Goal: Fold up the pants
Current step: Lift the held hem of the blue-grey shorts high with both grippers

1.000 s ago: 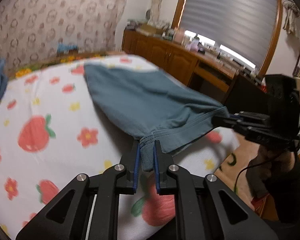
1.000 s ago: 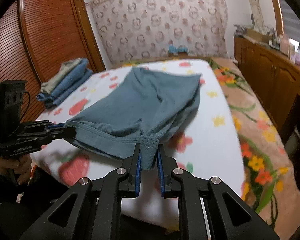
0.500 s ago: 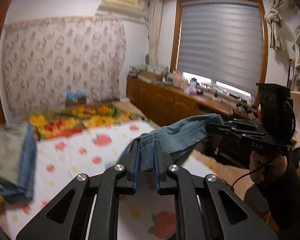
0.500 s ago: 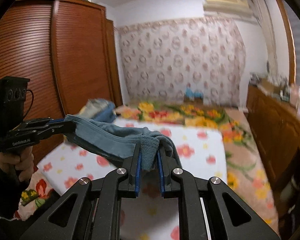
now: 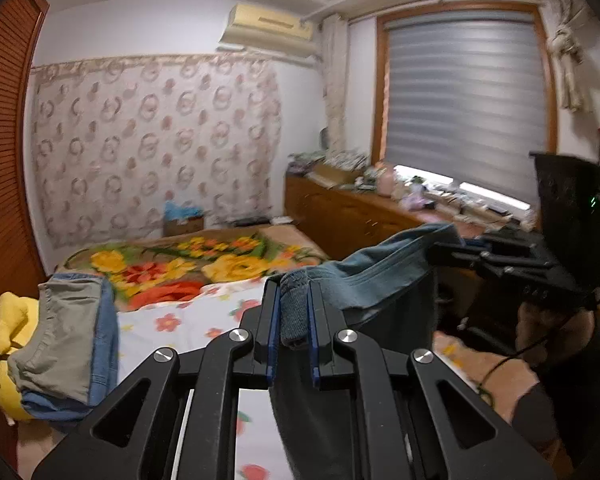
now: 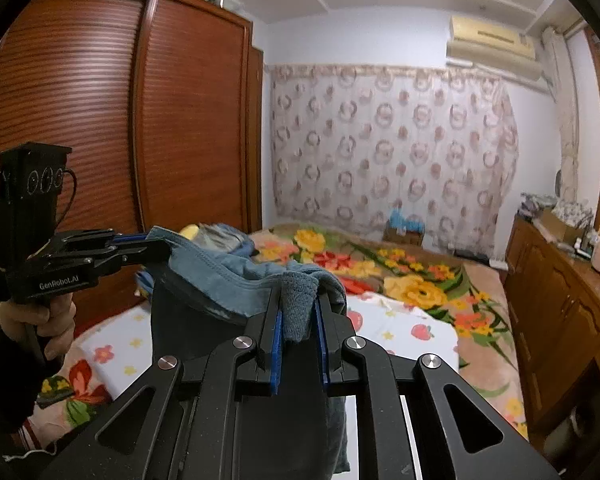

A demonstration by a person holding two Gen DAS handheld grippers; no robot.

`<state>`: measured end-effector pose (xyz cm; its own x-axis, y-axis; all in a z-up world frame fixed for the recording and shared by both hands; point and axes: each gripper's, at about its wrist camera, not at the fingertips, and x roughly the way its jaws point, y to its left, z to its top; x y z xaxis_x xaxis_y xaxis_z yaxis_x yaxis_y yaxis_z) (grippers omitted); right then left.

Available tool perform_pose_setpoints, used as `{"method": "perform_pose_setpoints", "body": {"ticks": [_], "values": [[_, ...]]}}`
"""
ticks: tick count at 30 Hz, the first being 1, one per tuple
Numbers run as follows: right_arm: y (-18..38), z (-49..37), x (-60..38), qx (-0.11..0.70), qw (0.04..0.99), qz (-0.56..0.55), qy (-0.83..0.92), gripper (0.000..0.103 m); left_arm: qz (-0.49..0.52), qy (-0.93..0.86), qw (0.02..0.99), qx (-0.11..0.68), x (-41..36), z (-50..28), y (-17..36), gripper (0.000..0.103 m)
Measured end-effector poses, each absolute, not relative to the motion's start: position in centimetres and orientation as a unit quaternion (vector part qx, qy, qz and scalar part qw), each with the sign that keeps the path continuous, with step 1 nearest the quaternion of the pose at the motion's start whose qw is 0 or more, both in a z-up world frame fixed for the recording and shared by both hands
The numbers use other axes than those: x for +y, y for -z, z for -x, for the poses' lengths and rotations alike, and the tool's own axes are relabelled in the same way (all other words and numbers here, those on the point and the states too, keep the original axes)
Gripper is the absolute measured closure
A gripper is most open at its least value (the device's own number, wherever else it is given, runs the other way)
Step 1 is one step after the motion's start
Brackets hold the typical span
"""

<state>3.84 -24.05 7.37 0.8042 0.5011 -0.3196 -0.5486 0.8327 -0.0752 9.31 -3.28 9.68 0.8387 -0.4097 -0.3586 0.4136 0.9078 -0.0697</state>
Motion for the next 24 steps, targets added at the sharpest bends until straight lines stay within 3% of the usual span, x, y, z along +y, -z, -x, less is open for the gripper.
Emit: {"method": "perform_pose_setpoints", "body": {"ticks": [9,24], "values": [[-13.6,-12.0,-20.0,0.142,0.953,0.087,-0.254,0.089,-0.032,0.178,0.970,0.164,-2.0,-13.9,-12.6,0.090],[-6.7,-13.7,-18.2,0.279,0.916,0.094,-0.273,0.089,-0.012,0.196,0.941,0.277,-1.6,-8.3,-0.9,0.090]]}}
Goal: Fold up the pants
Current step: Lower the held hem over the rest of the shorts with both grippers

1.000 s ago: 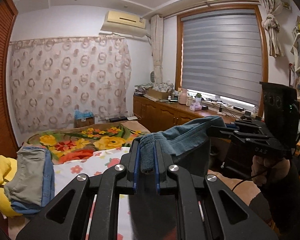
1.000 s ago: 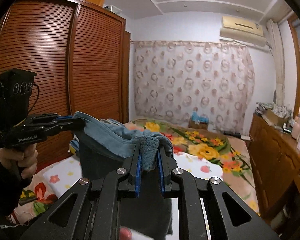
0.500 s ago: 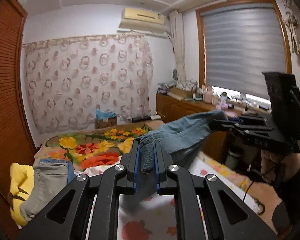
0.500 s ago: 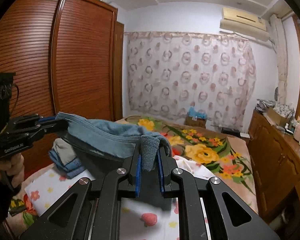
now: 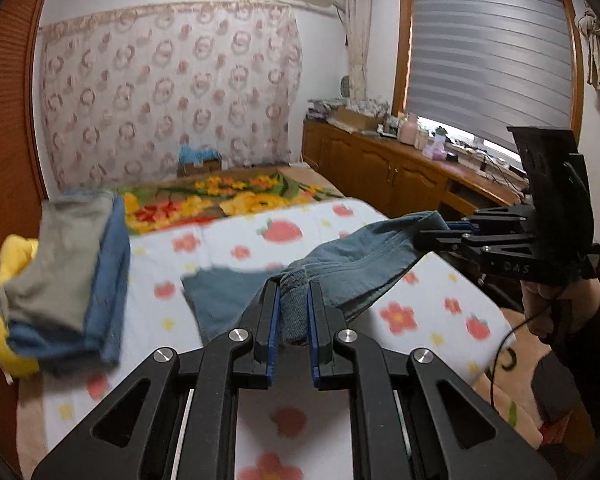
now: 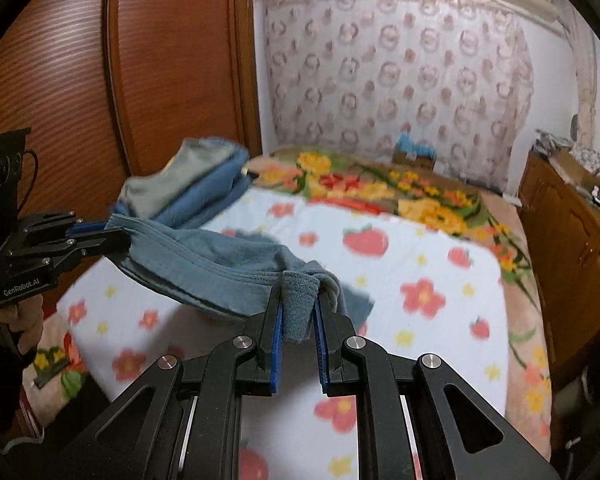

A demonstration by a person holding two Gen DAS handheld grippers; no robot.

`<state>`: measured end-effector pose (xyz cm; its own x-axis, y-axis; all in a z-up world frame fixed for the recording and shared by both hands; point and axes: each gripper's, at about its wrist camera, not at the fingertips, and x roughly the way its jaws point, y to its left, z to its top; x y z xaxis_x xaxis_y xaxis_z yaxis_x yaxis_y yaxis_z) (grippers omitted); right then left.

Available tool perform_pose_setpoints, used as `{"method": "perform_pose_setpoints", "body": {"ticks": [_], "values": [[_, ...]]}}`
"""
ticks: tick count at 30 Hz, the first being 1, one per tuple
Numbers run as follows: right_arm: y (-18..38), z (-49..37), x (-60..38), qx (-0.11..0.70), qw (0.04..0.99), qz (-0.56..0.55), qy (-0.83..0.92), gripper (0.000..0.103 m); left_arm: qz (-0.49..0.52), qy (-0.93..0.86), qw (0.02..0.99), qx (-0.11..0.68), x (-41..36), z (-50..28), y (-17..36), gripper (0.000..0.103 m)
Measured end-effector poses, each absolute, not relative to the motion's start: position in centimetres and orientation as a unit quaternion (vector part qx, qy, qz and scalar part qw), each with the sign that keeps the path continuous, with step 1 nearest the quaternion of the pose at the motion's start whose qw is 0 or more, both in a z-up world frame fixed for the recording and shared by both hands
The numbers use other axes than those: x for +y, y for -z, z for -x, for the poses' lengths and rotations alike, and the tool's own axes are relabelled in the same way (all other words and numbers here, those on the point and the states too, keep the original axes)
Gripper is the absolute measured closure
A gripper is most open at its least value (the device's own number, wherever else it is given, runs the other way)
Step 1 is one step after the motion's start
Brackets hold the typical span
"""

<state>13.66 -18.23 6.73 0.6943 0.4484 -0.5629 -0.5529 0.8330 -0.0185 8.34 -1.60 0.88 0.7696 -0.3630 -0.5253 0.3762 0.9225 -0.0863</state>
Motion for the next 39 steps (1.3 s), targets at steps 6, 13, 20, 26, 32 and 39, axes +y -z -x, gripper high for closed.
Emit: {"method": "perform_pose_setpoints", "body": {"ticks": [6,13,20,26,32,39], "values": [[-6.0,-12.4,-19.0,0.312,0.902,0.081,-0.287,0.089,0.002,0.205,0.929,0.308,-2.0,-5.0,1.9,0.090],[-5.9,-13.1,-20.3,0.324,0.900,0.054,-0.285,0.089,-0.004,0.210,0.923,0.323,-2.1,-3.8,2.8,0.090],[-6.1,-13.5,-19.8,0.331,0.898,0.059,-0.283,0.089,0.003,0.209,0.921,0.329,-1.9,-2.8,3.5,0.089],[-6.0,-13.0,-19.8,0.327,0.901,0.051,-0.282,0.089,0.005,0.213,0.917,0.336,-1.9,-2.4,4.1,0.089],[-5.4,-11.9,-20.6,0.325,0.902,0.038,-0.280,0.089,0.005,0.221,0.919,0.326,-2.1,-1.8,3.2,0.089],[-3.1,-9.2,-22.0,0.311,0.907,0.032,-0.283,0.089,0.004,0.226,0.922,0.314,-2.3,-1.1,2.2,0.089]]}}
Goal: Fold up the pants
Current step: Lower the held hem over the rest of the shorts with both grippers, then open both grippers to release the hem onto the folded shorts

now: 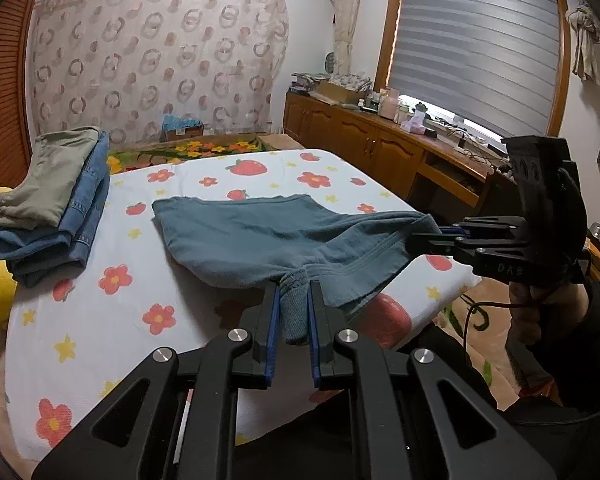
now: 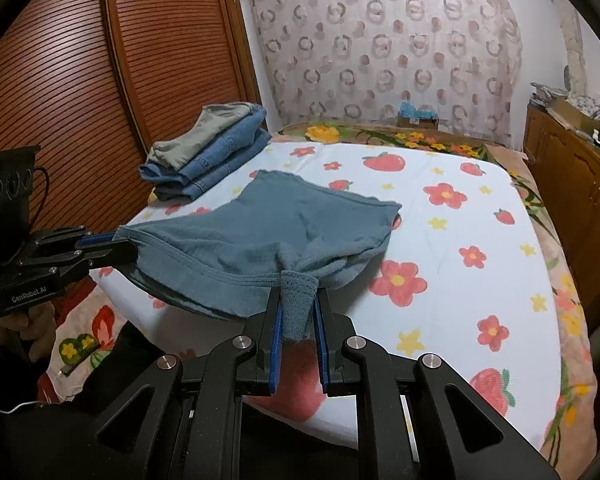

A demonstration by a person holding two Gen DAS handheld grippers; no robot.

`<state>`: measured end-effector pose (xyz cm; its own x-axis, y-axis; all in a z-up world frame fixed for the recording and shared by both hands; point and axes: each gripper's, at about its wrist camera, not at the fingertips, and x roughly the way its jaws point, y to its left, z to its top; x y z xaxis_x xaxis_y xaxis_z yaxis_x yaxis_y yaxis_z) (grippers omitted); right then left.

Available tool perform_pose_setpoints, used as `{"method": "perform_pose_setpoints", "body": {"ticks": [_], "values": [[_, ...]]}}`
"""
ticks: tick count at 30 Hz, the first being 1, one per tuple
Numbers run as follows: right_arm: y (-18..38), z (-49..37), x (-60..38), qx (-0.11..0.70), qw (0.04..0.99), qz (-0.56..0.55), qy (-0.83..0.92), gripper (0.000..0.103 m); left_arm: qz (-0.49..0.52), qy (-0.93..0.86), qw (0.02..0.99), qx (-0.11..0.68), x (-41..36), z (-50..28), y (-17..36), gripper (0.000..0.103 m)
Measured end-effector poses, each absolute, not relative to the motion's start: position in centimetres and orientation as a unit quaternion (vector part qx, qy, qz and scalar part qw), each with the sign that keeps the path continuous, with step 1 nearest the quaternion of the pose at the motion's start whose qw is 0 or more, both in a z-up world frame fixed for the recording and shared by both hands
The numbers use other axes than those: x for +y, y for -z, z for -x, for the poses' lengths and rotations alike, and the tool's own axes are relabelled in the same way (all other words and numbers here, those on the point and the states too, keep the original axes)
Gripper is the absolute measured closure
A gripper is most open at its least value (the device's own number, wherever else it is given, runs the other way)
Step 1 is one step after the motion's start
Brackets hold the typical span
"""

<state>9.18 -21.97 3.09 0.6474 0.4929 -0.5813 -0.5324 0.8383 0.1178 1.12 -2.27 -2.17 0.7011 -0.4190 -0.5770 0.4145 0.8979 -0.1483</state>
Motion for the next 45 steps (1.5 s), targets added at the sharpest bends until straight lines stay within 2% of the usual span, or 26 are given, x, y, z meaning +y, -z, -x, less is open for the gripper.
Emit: {"method": "perform_pose_setpoints", "body": {"ticks": [18,28,36,45], "values": [[-3.2,-6.9,-23.2,0.291,0.910,0.040,-0.293,0.089,0.003,0.224,0.925,0.308,-1.9,-0.5,1.4,0.089],[-1.9,-9.8,-22.4,0.319,0.901,0.043,-0.290,0.089,0.014,0.217,0.916,0.337,-1.7,-2.7,3.5,0.089],[-3.7,-13.9,-20.2,0.295,0.911,0.070,-0.280,0.089,0.005,0.200,0.929,0.312,-1.4,-7.0,1.3,0.089],[-1.3,-18.8,-18.8,0.323,0.905,0.061,-0.269,0.089,0.011,0.179,0.925,0.334,-1.3,-11.4,3.3,0.089]]}}
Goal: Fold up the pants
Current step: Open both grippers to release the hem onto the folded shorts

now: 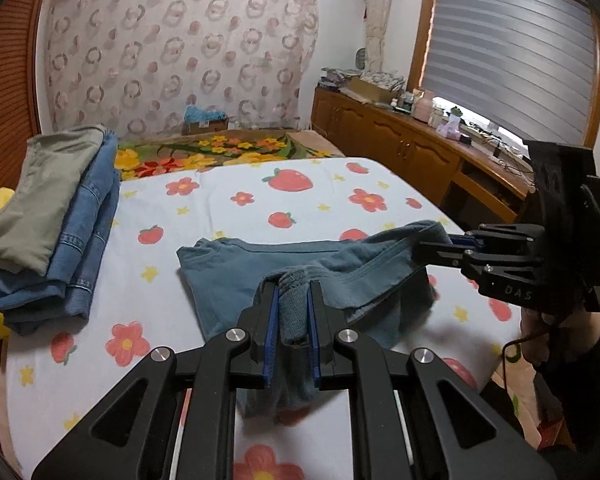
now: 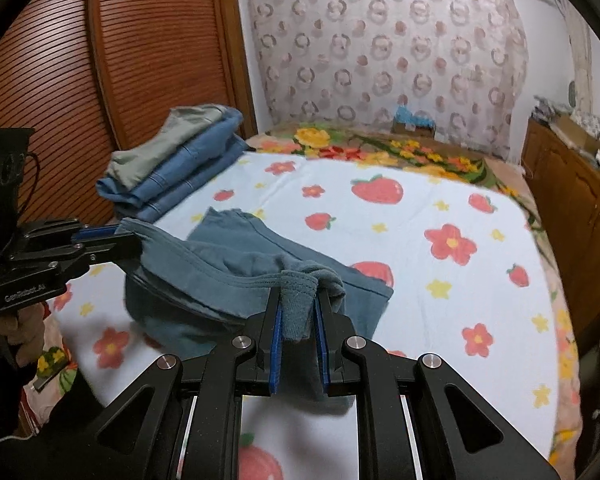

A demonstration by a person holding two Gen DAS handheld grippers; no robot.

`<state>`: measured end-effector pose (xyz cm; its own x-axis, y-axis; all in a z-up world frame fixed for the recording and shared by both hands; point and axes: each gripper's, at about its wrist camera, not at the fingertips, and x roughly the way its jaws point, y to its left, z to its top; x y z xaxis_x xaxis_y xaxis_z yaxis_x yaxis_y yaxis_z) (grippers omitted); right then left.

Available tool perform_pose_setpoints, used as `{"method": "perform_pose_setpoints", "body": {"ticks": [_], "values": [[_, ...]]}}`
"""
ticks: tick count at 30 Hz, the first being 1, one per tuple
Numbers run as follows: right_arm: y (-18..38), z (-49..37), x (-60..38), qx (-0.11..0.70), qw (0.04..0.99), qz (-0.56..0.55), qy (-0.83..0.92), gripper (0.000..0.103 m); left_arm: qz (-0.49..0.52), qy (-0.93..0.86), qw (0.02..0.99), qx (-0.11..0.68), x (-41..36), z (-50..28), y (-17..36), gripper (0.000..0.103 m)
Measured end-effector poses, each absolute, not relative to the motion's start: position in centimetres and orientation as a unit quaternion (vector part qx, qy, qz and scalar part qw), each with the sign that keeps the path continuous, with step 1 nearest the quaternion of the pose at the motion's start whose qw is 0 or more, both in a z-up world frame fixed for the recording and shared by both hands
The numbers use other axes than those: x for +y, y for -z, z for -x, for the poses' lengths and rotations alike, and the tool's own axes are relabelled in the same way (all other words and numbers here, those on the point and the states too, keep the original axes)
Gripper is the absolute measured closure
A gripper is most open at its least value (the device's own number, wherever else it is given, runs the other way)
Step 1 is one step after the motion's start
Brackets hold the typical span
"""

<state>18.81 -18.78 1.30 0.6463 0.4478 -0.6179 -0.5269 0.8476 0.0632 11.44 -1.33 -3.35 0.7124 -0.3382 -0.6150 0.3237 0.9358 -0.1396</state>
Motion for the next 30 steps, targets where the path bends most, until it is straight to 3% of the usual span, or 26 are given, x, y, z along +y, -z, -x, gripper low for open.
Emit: {"method": "perform_pose_setpoints", "body": {"ticks": [8,15,23,30], "values": [[0.1,-20.7,-18.8,0.343,0.899,0.045,-0.268,0.089,0.018,0.162,0.923,0.349,-0.8,-12.2,4.7,0.086],[0.6,-20.8,-18.6,0.344,0.899,0.050,-0.267,0.088,0.038,0.158,0.928,0.335,0.3,-11.2,4.6,0.056],[0.7,-20.9,-18.7,0.347,0.902,0.053,-0.250,0.072,0.021,0.150,0.921,0.359,0.5,-10.3,6.7,0.056],[-0.2,-19.3,-19.9,0.332,0.910,0.057,-0.242,0.065,0.008,0.153,0.908,0.390,0.3,-10.2,8.5,0.056]]}}
